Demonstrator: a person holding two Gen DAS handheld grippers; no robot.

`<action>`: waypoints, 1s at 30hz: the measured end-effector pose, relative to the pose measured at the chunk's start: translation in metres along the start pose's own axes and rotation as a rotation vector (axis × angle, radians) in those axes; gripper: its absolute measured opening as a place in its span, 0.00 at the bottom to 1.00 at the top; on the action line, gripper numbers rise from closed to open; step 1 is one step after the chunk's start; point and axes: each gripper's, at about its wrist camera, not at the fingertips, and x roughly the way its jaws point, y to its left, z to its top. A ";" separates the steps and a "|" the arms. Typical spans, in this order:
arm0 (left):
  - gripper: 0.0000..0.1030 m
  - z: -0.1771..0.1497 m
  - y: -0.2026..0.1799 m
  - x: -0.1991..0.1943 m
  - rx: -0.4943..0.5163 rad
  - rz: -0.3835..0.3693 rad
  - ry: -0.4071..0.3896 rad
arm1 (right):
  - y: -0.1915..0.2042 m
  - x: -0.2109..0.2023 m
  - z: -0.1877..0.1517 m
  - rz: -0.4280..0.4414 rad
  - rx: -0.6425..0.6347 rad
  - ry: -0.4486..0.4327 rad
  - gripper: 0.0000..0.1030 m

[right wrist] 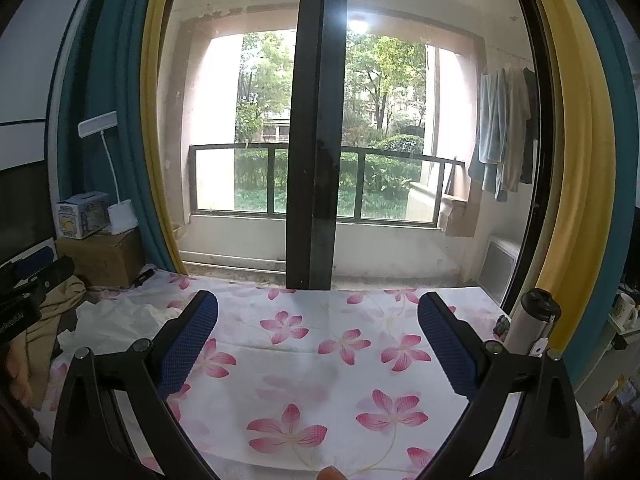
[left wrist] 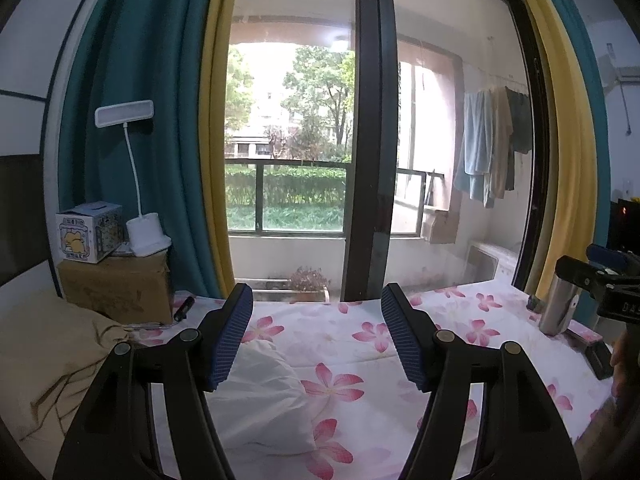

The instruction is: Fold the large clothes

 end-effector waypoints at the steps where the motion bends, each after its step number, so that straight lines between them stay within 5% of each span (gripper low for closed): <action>1: 0.68 0.000 0.000 0.001 -0.002 -0.001 0.002 | -0.001 0.001 0.000 0.000 0.000 0.001 0.96; 30: 0.68 0.002 -0.004 0.006 0.000 0.000 0.006 | -0.007 0.009 0.000 0.004 0.005 0.013 0.96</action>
